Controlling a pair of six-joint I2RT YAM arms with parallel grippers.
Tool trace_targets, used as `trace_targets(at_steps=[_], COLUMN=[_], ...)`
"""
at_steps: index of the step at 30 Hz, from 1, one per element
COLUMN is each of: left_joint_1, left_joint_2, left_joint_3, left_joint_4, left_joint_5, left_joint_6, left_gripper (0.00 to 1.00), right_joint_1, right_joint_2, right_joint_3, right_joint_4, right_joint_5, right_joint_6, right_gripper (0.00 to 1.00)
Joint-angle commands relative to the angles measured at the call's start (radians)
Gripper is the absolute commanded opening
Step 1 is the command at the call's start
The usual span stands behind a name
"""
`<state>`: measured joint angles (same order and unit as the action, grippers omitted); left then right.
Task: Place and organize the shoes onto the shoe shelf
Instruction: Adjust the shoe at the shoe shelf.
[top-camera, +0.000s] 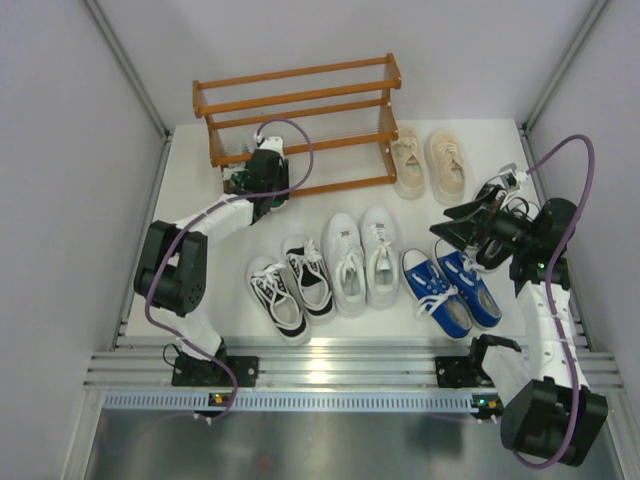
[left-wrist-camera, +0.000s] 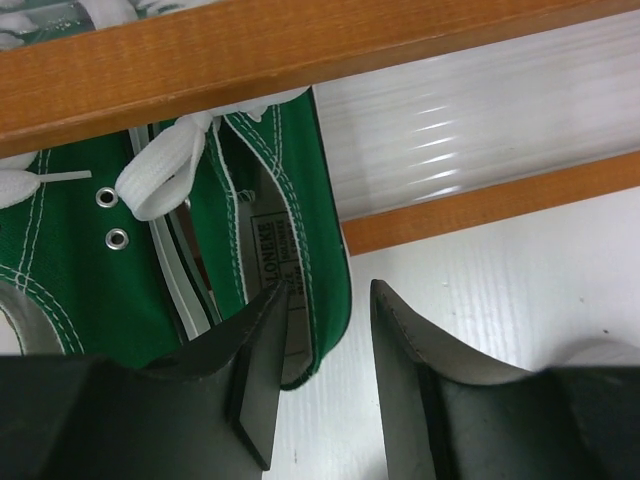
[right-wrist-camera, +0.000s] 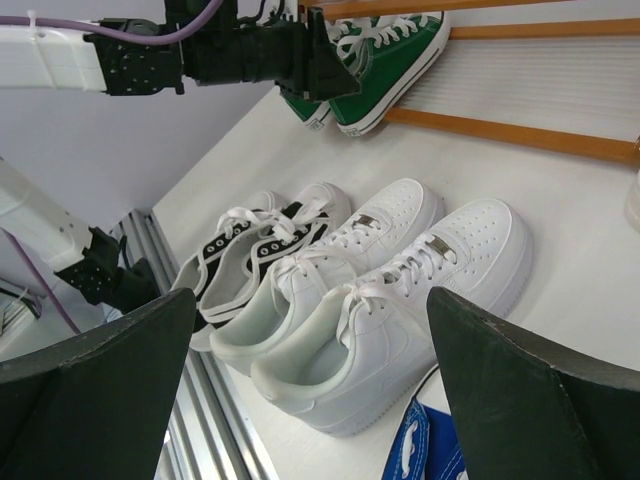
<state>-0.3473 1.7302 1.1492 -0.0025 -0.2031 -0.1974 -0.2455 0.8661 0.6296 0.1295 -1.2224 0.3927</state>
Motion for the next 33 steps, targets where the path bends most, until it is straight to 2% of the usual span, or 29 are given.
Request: trace_targets(at_steps=[1, 6, 12, 16, 19, 20, 23, 24, 25, 33], left_joint_1=[-0.01, -0.027, -0.03, -0.032, -0.032, -0.032, -0.033, -0.032, -0.032, -0.038], left_joint_2=[0.025, 0.055, 0.103, 0.121, 0.126, 0.124, 0.117, 0.111, 0.106, 0.058], left_joint_3=[0.024, 0.009, 0.014, 0.011, 0.001, 0.0, 0.001, 0.003, 0.003, 0.027], left_joint_4=[0.099, 0.176, 0.191, 0.191, 0.193, 0.191, 0.191, 0.193, 0.193, 0.2], left_joint_5=[-0.078, -0.12, -0.111, -0.105, -0.107, -0.101, -0.096, -0.076, -0.065, 0.059], left_joint_6=[0.046, 0.09, 0.121, 0.139, 0.156, 0.167, 0.18, 0.182, 0.184, 0.227], left_gripper=[0.44, 0.43, 0.41, 0.34, 0.26, 0.21, 0.14, 0.04, 0.0, 0.0], right_joint_1=[-0.015, -0.017, -0.017, -0.017, -0.017, -0.017, -0.017, -0.017, -0.017, -0.017], right_joint_2=[0.001, 0.002, 0.004, 0.004, 0.004, 0.004, 0.004, 0.004, 0.004, 0.007], right_joint_3=[0.042, 0.042, 0.044, 0.045, 0.045, 0.044, 0.045, 0.045, 0.045, 0.047], right_joint_4=[0.045, 0.045, 0.044, 0.042, 0.042, 0.041, 0.041, 0.041, 0.041, 0.042], right_joint_5=[-0.017, -0.019, -0.017, -0.017, -0.017, -0.017, -0.017, -0.017, -0.017, -0.017], right_joint_6=[-0.023, -0.025, -0.026, -0.026, -0.026, -0.026, -0.026, -0.026, -0.026, -0.026], right_gripper=[0.99, 1.0, 0.99, 1.0, 1.0, 0.99, 0.99, 0.99, 0.99, 1.0])
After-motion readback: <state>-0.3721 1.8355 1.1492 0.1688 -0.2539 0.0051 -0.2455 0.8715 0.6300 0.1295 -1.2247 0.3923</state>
